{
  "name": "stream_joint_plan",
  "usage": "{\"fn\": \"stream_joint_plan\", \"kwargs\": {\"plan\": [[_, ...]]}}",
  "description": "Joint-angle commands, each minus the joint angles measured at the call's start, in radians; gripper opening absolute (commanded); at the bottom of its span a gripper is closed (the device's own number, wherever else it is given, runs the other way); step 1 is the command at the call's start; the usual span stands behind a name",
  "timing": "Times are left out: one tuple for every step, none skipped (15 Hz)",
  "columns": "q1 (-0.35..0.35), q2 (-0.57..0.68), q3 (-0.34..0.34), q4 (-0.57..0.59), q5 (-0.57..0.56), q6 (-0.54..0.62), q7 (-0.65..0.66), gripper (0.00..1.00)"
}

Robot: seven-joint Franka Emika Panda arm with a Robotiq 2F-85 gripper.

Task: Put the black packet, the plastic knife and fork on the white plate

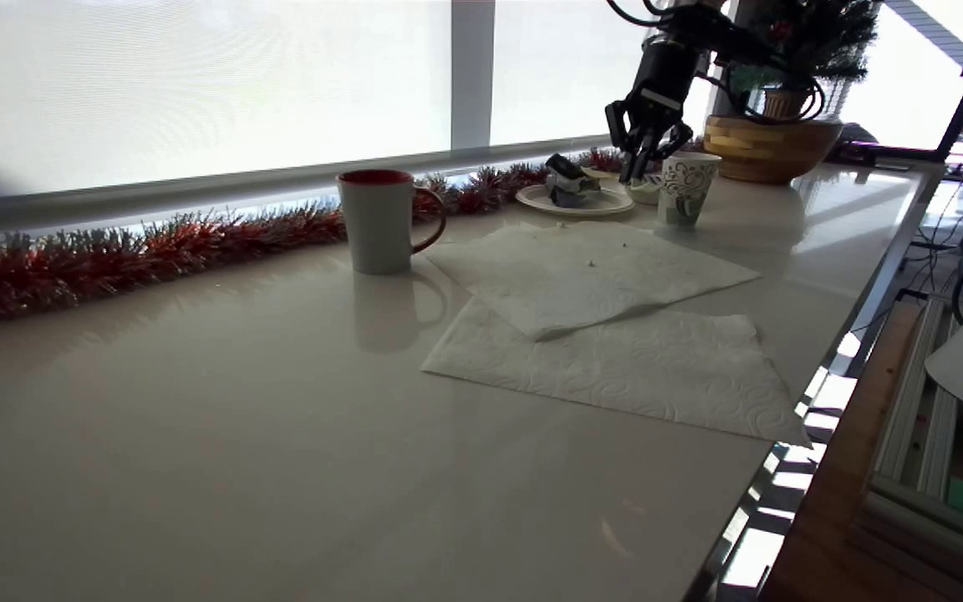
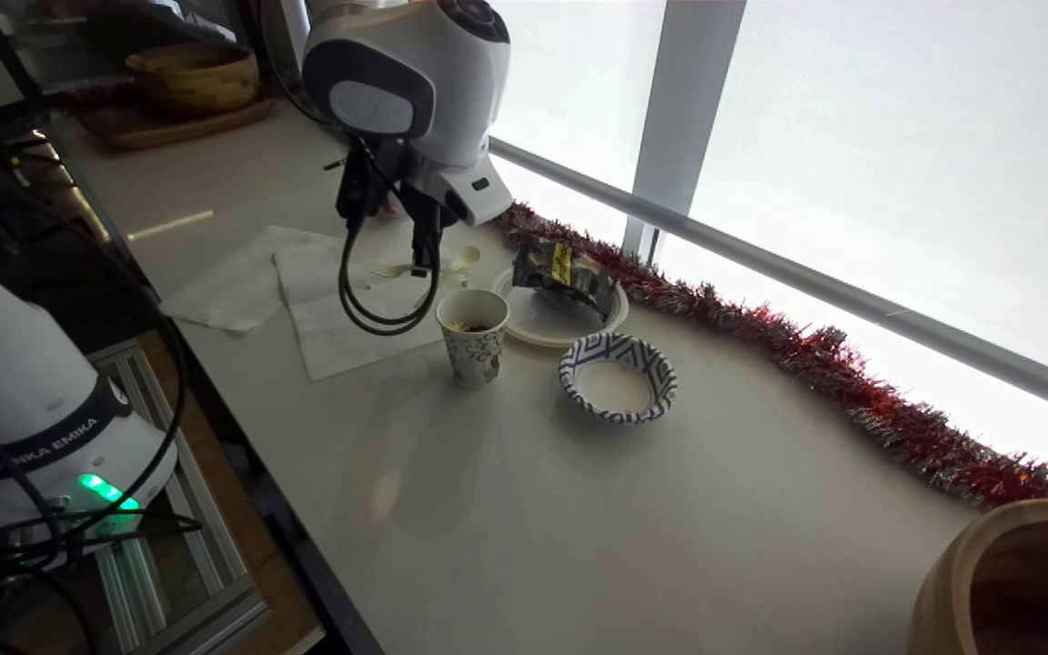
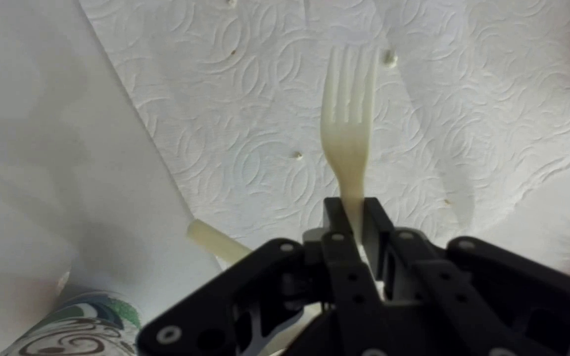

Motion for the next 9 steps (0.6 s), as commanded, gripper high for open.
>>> {"fn": "stream_joint_plan", "kwargs": {"plan": [[-0.013, 0.028, -0.007, 0.038, 0.011, -0.013, 0.02, 0.03], [-0.013, 0.034, -0.005, 0.038, 0.004, 0.038, 0.031, 0.03], [-0.013, 0.012, -0.004, 0.015, -0.001, 0.01, 0.008, 0.12], [-0.014, 0.017, -0.004, 0.021, -0.001, 0.024, 0.013, 0.12], [-0.014, 0.022, -0.004, 0.025, -0.001, 0.029, 0.016, 0.12], [-0.014, 0.025, -0.004, 0.027, -0.001, 0.032, 0.017, 0.12], [-0.014, 0.027, -0.004, 0.028, -0.001, 0.032, 0.018, 0.12], [-0.014, 0.028, -0.004, 0.028, -0.001, 0.033, 0.018, 0.03], [-0.011, 0.038, -0.001, 0.04, 0.007, 0.041, 0.043, 0.03]]}}
